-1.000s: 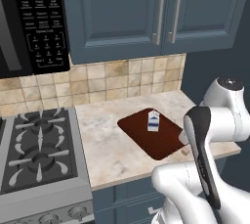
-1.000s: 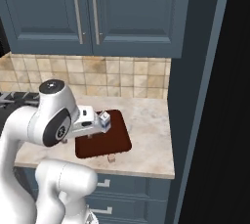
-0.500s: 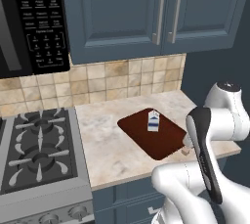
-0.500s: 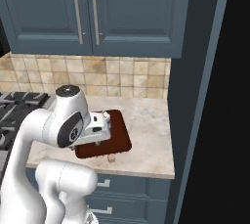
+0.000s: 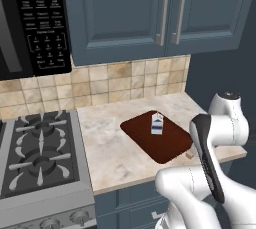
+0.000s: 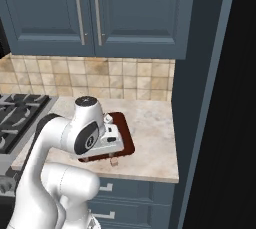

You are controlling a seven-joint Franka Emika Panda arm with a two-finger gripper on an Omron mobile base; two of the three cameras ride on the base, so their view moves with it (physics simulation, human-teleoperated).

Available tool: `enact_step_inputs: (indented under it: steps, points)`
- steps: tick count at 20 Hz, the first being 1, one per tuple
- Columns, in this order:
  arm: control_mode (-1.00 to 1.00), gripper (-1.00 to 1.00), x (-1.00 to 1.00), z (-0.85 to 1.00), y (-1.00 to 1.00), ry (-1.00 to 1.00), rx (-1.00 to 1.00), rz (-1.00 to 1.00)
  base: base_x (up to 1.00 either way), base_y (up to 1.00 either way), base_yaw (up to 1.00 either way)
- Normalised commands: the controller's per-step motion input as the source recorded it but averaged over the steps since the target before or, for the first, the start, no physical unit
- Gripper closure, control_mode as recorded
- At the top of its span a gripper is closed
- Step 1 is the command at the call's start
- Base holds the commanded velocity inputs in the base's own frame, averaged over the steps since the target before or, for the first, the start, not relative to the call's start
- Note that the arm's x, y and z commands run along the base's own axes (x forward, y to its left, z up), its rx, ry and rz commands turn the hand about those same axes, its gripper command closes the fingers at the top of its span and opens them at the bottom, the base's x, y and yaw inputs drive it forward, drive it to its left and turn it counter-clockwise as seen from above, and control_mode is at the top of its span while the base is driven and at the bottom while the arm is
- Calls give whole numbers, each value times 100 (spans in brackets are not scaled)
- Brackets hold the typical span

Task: Take out the milk from the fridge and place it on the tray on the counter. Then take the sugar cube near the tray and place it in the tray.

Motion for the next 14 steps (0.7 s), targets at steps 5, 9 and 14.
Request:
enact_step_inputs:
  steps: [5,9,14]
  points:
    - [-100,-100,37,-50,-10,0,0,0,0,0,0]
    - [-100,-100,42,-40,0,0,0,0,0,0,0]
    - [-100,-100,36,-40,-7,0,0,0,0,0,0]
